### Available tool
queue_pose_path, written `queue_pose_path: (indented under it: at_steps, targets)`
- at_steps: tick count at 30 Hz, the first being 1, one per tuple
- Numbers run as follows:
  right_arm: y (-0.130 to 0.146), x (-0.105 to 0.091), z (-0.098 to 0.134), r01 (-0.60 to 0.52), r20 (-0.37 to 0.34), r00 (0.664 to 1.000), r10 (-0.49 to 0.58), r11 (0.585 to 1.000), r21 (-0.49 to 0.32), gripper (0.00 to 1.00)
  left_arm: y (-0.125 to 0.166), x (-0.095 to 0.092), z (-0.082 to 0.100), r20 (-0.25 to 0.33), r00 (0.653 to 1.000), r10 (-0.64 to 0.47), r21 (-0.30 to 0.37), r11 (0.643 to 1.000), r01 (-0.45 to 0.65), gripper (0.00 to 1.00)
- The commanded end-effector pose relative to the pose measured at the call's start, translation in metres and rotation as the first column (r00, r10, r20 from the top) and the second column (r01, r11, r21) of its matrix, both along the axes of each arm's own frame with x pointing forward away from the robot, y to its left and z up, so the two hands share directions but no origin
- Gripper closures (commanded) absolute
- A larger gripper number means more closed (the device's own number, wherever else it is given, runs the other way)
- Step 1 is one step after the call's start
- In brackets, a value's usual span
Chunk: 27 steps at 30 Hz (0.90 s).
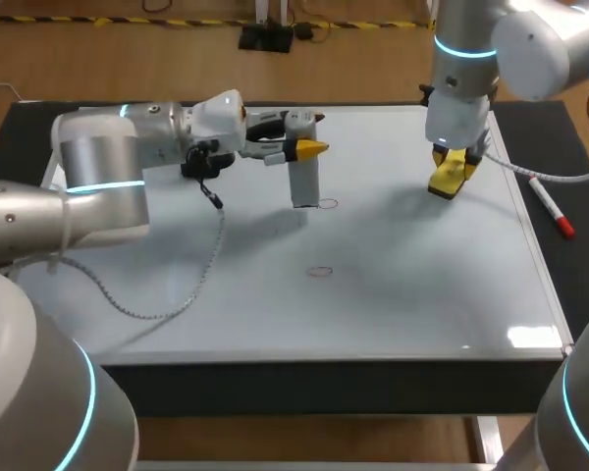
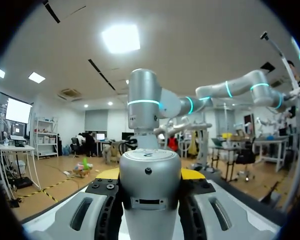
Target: Pick up the inspection probe, press it on each red-marked spot on the whiteboard one by one, put down the probe, pick up the eraser, and wipe off all the red marks.
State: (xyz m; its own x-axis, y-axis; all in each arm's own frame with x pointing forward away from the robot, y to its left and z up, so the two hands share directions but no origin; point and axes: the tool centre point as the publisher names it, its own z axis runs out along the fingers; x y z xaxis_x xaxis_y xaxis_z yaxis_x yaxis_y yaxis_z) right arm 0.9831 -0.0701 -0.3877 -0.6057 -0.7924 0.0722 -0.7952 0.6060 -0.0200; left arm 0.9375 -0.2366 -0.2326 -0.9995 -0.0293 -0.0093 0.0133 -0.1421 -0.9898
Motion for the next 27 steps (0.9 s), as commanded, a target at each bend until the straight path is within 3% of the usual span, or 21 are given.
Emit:
queue_pose_path:
  at_steps: [1,11,27]
  targets:
    - [0.000,0.001,0.001,-0.001,-0.001,1.000,0.001,1.000,-0.004,1.00,-0.013,0.011,-0.005,0.002,1.000,-0.013,-0.004,1.000,0.013,1.00]
    - [0.000,0.001,0.001,-0.001,-0.001,1.000,0.001,1.000,-0.004,1.00,-0.030,0.021,-0.013,-0.009,0.999,-0.032,-0.013,0.999,0.032,1.00]
    - [0.000,0.001,0.001,-0.001,-0.001,1.000,0.001,1.000,-0.004,1.00,-0.039,0.020,-0.022,-0.015,0.999,-0.029,0.005,1.000,0.029,1.00]
